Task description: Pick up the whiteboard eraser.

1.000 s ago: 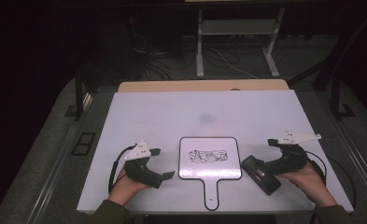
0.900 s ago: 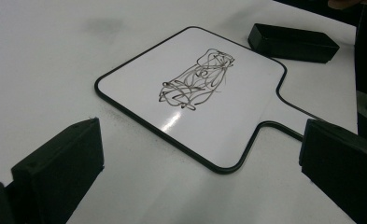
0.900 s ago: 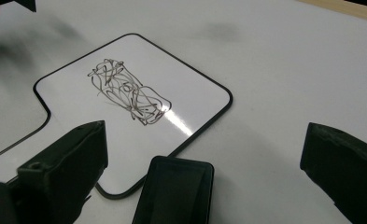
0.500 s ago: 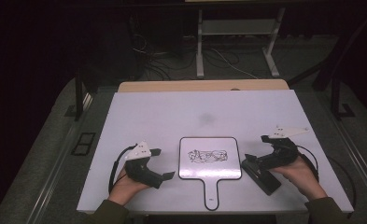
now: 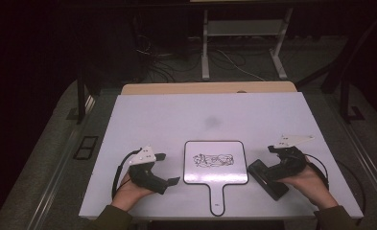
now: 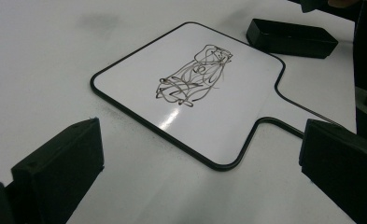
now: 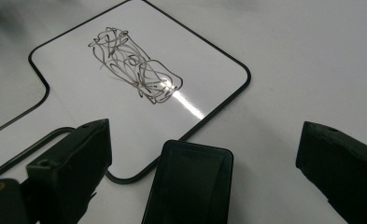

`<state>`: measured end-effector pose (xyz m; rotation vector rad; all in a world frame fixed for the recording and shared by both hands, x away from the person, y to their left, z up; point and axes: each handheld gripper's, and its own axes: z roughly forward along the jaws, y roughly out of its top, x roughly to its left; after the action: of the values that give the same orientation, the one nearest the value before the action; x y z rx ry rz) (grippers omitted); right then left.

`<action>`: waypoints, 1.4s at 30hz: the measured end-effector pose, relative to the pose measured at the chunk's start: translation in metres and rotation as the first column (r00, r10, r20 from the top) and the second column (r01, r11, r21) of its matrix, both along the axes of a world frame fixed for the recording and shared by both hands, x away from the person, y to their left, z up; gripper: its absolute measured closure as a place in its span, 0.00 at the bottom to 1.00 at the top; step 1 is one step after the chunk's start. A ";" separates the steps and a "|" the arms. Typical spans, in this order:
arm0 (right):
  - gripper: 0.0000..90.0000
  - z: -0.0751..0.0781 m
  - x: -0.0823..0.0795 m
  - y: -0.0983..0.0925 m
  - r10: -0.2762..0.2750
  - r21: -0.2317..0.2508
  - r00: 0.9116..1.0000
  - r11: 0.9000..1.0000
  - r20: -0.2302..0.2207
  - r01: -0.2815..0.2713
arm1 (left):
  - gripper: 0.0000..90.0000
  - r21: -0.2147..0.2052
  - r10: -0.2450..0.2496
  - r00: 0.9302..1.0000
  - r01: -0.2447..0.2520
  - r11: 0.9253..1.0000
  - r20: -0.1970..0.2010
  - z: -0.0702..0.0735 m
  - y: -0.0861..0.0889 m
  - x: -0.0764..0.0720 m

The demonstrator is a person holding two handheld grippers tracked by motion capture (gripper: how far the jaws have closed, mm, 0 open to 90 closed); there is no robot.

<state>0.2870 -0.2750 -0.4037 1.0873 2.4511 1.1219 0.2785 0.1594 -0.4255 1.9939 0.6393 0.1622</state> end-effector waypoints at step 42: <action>0.12 -0.023 -0.020 -0.004 0.006 -0.154 0.994 0.988 -0.108 -0.023 | 0.00 0.015 -0.007 1.000 0.007 1.000 0.000 -0.001 0.001 0.000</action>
<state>0.2668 -0.2786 -0.4269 1.1101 2.5827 0.8801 0.2789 0.1606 -0.4261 2.0099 0.6331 0.1635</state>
